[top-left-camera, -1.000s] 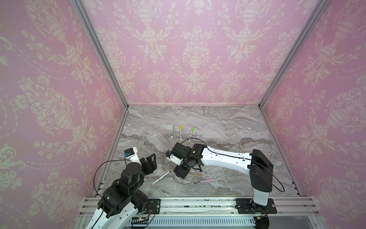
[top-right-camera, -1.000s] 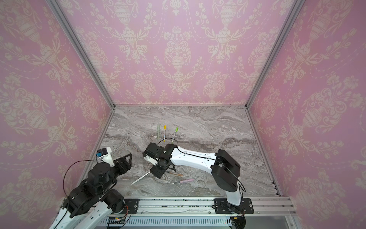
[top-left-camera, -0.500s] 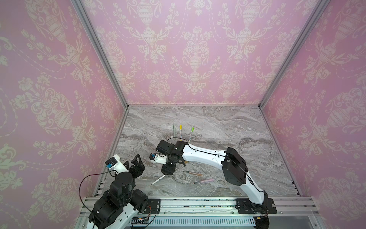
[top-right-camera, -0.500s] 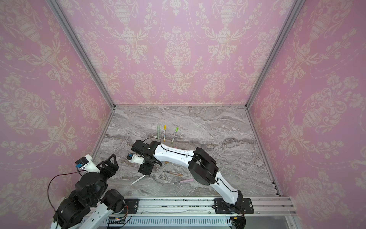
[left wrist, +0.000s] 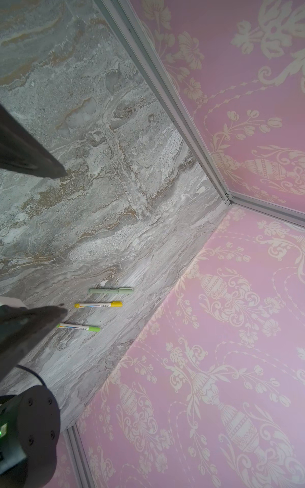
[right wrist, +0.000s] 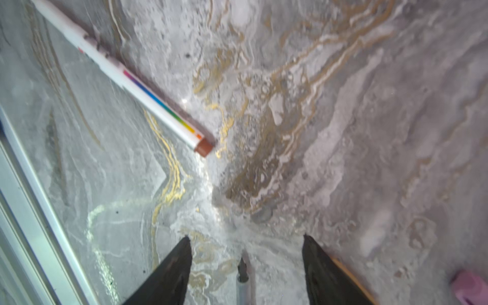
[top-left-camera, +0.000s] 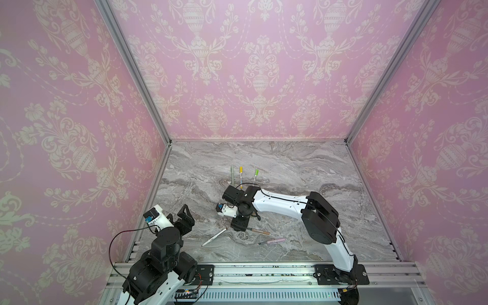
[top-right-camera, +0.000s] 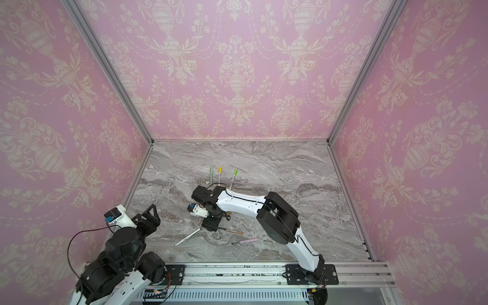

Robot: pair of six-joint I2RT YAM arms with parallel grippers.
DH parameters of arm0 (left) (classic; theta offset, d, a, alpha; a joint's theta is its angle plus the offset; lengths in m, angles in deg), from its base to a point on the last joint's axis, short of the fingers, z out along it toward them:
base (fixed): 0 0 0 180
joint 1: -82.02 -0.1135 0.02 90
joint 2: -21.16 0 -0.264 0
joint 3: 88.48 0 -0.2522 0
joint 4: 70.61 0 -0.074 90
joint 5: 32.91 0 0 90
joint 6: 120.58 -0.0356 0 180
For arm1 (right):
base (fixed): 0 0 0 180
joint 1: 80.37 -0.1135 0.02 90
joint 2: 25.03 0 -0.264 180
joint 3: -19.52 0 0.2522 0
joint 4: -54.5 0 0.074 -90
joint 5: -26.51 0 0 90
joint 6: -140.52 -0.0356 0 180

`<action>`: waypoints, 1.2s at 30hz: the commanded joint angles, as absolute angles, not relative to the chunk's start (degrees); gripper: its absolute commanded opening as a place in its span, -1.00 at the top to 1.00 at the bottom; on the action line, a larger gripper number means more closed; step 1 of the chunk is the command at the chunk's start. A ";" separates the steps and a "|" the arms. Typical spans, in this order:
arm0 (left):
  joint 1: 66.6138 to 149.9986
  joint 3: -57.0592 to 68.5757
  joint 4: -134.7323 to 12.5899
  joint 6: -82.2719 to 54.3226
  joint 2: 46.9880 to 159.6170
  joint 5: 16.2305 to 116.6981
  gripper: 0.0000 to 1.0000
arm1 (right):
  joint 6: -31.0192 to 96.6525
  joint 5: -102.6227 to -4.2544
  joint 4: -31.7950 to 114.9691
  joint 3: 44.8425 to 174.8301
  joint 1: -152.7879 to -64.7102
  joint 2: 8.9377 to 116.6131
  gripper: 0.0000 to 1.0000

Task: Insert the pens into the pen caps
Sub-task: 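Lower right gripper onto the orange-tipped white pen near the robot and grasp it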

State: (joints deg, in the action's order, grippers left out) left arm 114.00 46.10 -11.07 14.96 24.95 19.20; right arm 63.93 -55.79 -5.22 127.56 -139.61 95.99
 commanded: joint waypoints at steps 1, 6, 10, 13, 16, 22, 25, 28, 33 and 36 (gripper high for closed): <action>113.57 46.74 -13.33 13.57 25.94 18.70 -0.57 | 62.47 -56.77 -2.54 123.47 -139.97 90.99 -0.35; 113.57 46.38 -13.31 13.20 26.01 18.67 -0.57 | 63.32 -55.29 -2.28 128.42 -142.14 93.82 -0.37; 113.57 45.54 -11.34 13.28 24.32 17.50 -0.57 | 65.48 -55.14 -4.15 136.78 -144.84 99.22 -0.40; 113.57 44.90 -9.91 13.47 22.69 16.76 -0.57 | 67.02 -55.14 -6.57 142.61 -145.97 103.21 -0.41; 113.57 44.23 -8.80 13.20 22.52 16.49 -0.58 | 67.70 -54.59 -7.54 145.80 -146.67 105.90 -0.40; 113.57 42.35 -7.32 12.25 22.57 16.39 -0.63 | 67.79 -54.53 -8.46 149.79 -147.99 110.33 -0.37; 113.57 41.71 -7.05 11.71 22.57 16.50 -0.63 | 68.00 -55.52 -8.49 150.63 -148.69 111.92 -0.33; 113.53 41.52 -6.59 11.44 22.52 16.48 -0.66 | 68.10 -56.37 -8.60 150.58 -149.25 112.99 -0.27; 113.57 42.06 -7.03 11.58 22.52 16.81 -0.66 | 67.92 -57.29 -8.50 149.56 -149.64 113.32 0.00; 113.53 41.99 -7.30 11.74 22.56 17.06 -0.66 | 67.07 -56.71 -8.14 148.44 -149.63 112.98 0.29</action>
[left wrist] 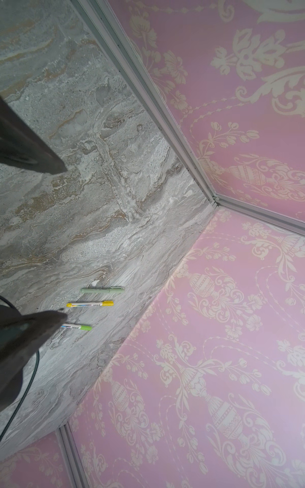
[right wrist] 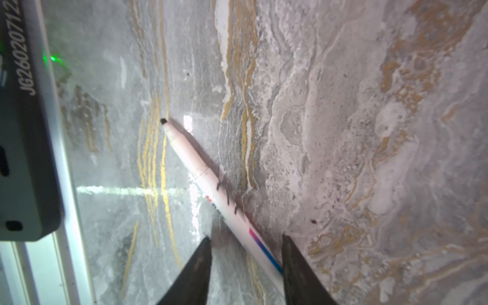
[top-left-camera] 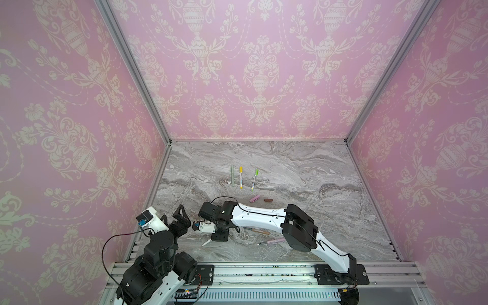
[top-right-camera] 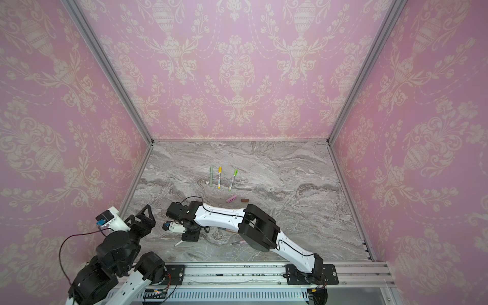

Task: Insert the pens into the pen caps
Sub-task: 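Lower right gripper onto the orange-tipped white pen near the robot and grasp it, then lift the white pen upright with right gripper while left gripper approaches it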

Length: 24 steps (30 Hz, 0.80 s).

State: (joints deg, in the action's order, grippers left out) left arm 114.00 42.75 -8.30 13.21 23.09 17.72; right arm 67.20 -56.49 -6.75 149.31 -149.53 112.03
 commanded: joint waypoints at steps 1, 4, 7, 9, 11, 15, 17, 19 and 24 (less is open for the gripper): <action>113.57 41.87 -7.31 11.72 22.56 17.05 -0.66 | 66.95 -56.33 -8.06 148.23 -149.65 112.96 0.36; 113.57 42.04 -7.50 11.61 22.54 16.72 -0.69 | 66.90 -56.39 -7.87 147.72 -149.66 112.90 0.55; 113.57 42.08 -8.71 10.84 22.57 16.75 -0.72 | 66.71 -55.98 -7.15 147.36 -149.59 112.87 0.70; 113.57 42.05 -9.19 10.42 23.44 16.88 -0.72 | 66.78 -55.82 -6.80 147.38 -149.54 113.09 0.79; 113.57 42.06 -9.98 10.14 25.00 17.10 -0.72 | 66.86 -56.12 -6.66 147.72 -149.32 113.39 0.92; 113.57 41.80 -13.87 7.93 29.51 18.53 -0.75 | 63.64 -54.00 -4.13 146.83 -147.48 112.02 0.98; 113.53 41.39 -17.51 6.23 32.90 20.67 -0.75 | 60.39 -50.70 -2.43 146.15 -145.49 109.66 0.98; 113.55 40.39 -22.64 4.61 37.12 24.34 -0.75 | 55.80 -47.83 1.21 144.03 -142.26 105.11 0.99; 113.57 32.34 -35.25 -1.29 49.41 35.82 -0.75 | 38.12 -36.24 17.80 134.03 -132.26 91.38 1.00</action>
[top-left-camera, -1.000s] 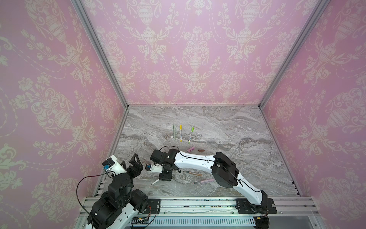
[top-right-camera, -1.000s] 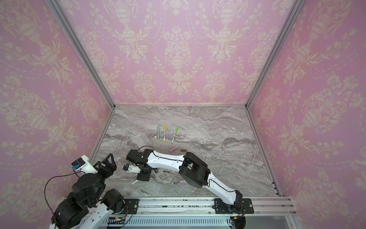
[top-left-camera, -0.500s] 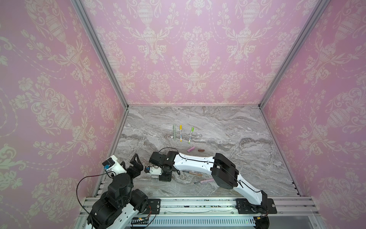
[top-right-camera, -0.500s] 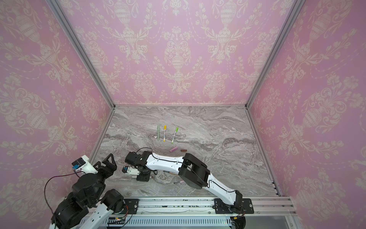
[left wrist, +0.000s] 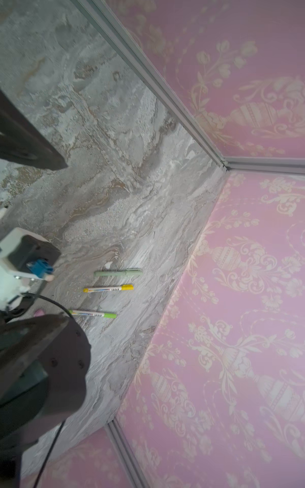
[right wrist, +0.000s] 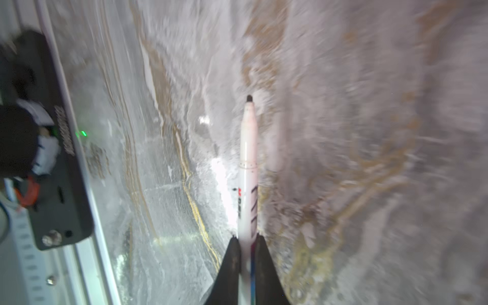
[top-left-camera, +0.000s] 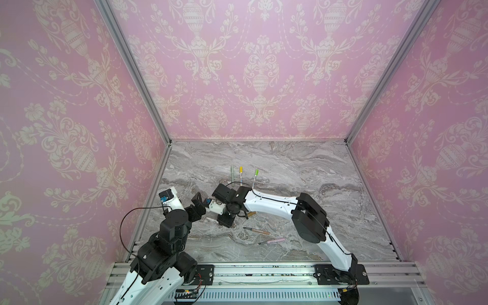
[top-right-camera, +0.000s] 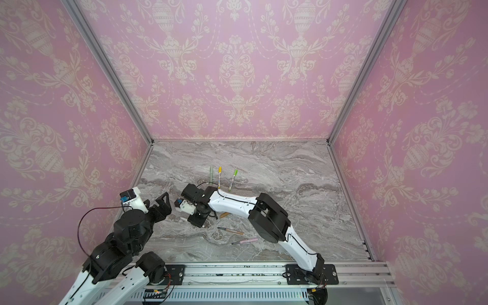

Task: Insert the pens into the pen caps
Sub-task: 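Lift the white pen upright with right gripper while left gripper approaches it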

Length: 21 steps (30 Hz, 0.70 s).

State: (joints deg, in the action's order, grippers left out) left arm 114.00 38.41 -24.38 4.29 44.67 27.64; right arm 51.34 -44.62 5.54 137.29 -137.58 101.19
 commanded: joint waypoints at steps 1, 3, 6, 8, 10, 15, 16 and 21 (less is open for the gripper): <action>113.49 29.76 -36.35 -2.10 52.61 38.41 -0.76 | 33.49 -33.96 22.08 131.08 -130.36 88.83 1.00; 113.57 24.69 -37.37 -2.86 58.86 43.89 -0.75 | 25.42 -31.14 29.42 126.20 -127.07 84.61 1.00; 113.54 18.28 -37.87 -3.79 67.73 54.97 -0.75 | 12.78 -28.48 40.45 118.13 -122.79 79.61 1.00; 113.53 16.04 -38.04 -4.15 71.97 61.78 -0.74 | 8.03 -28.72 46.22 113.09 -121.14 76.85 1.00; 113.53 15.89 -38.75 -4.26 75.00 67.99 -0.73 | 6.77 -29.72 49.50 109.42 -120.16 74.43 1.00; 113.49 23.24 -45.26 -4.27 77.55 78.54 -0.70 | 7.71 -36.32 50.02 102.57 -118.54 68.92 1.00; 113.53 24.97 -47.22 -3.58 77.95 80.29 -0.69 | 7.30 -38.18 49.40 101.28 -118.15 67.44 1.00; 113.57 32.01 -54.25 -1.31 79.34 86.68 -0.62 | 6.97 -44.20 44.66 94.56 -117.59 58.91 1.00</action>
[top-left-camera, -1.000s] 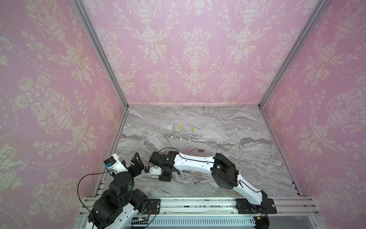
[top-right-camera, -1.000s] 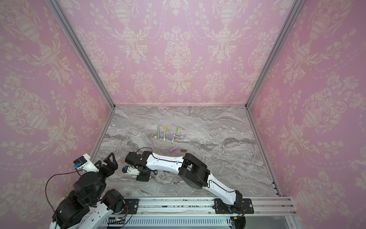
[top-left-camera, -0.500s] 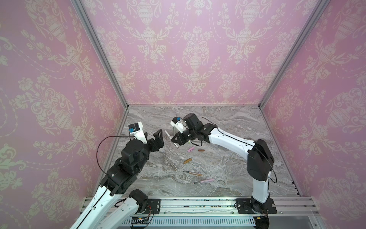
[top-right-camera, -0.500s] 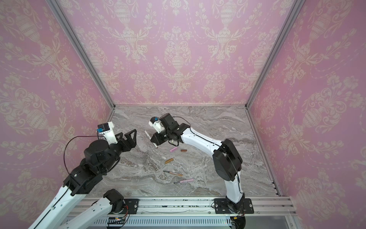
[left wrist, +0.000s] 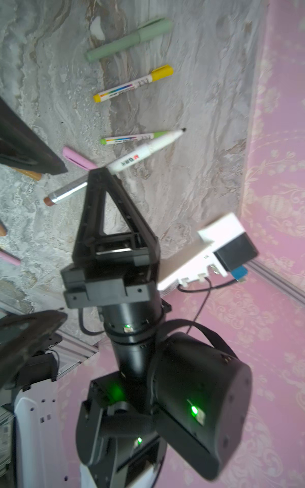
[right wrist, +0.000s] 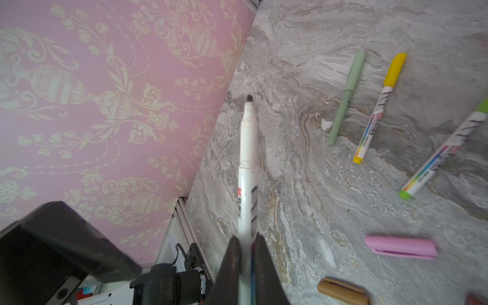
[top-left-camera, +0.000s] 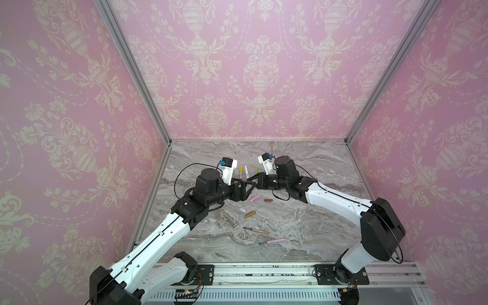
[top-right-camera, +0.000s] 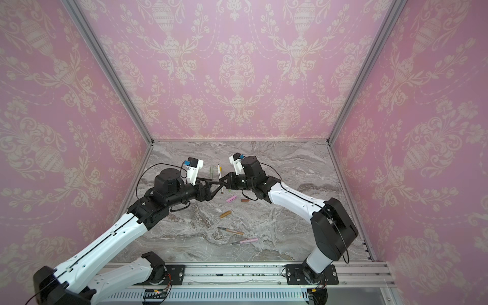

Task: Insert the pens into the pen caps
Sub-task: 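Lift the white pen upright with right gripper while left gripper approaches it, then grasp the white pen with left gripper and open right gripper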

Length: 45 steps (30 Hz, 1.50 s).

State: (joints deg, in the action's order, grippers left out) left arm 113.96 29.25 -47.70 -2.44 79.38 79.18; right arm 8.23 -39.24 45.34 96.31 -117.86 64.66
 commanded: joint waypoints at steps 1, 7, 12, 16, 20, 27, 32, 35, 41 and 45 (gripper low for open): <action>113.57 34.05 -56.65 -0.19 79.35 87.36 -0.62 | 7.29 -45.01 43.67 93.60 -117.63 57.07 1.00; 114.27 44.73 -70.04 6.81 79.40 86.23 -0.56 | 8.59 -48.49 38.98 88.65 -117.61 47.76 1.00; 115.79 45.25 -75.45 8.79 80.88 86.10 -0.53 | 7.38 -48.65 38.88 86.34 -117.63 43.75 1.00; 117.72 43.59 -77.58 9.16 82.94 87.35 -0.53 | 7.04 -48.91 39.81 86.02 -117.63 43.18 1.00; 119.25 42.43 -78.63 8.79 85.32 87.10 -0.53 | 6.80 -47.82 40.54 86.24 -117.61 43.29 1.00; 119.67 40.76 -85.07 11.23 90.19 87.05 -0.46 | 6.17 -47.35 41.70 84.49 -117.87 41.99 1.00; 120.67 38.36 -85.76 11.51 93.71 88.22 -0.23 | 6.05 -47.72 43.45 83.13 -117.90 41.43 1.00; 121.37 37.73 -86.07 11.61 94.86 87.98 -0.07 | 5.67 -47.53 44.82 82.42 -117.90 41.64 1.00; 122.40 37.52 -86.08 11.61 95.42 86.92 0.26 | 5.91 -47.12 45.54 82.55 -117.89 41.88 1.00; 122.62 37.42 -85.98 11.49 95.43 86.30 0.48 | 6.13 -46.85 45.80 82.69 -117.89 42.13 1.00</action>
